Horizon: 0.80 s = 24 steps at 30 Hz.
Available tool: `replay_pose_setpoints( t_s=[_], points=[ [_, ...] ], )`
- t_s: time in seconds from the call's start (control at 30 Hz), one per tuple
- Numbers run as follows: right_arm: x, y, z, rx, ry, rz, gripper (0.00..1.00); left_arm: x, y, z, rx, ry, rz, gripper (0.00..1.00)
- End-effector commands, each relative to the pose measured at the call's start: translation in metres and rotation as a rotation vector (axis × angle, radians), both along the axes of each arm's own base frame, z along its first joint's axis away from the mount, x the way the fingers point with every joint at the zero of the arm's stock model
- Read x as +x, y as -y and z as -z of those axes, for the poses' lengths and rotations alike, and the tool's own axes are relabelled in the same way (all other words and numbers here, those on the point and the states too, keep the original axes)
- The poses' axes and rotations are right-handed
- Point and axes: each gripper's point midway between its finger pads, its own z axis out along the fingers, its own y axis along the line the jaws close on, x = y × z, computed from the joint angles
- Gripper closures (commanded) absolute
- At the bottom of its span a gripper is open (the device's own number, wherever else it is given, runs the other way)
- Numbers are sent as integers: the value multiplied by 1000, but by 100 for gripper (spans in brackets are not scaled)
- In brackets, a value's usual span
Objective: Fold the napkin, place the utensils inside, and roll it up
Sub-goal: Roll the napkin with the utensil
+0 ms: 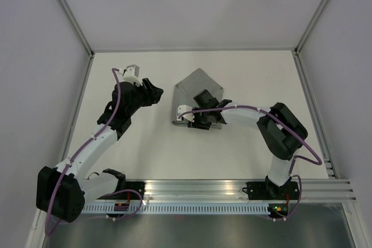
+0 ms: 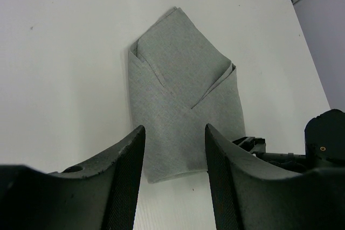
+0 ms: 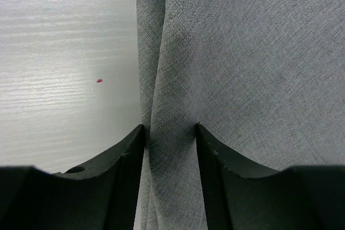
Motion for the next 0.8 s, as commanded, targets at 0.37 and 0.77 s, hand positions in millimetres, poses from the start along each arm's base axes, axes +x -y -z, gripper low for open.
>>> replay_pose_setpoints(
  t_s=[0.37,0.77],
  points=[
    [-27,23,45,-145,-157,-32,66,0,6,-34,25,109,67,46],
    [-52,40,44,-108,-410,-43,80,-18,10,-54,24,227,91,49]
  ],
)
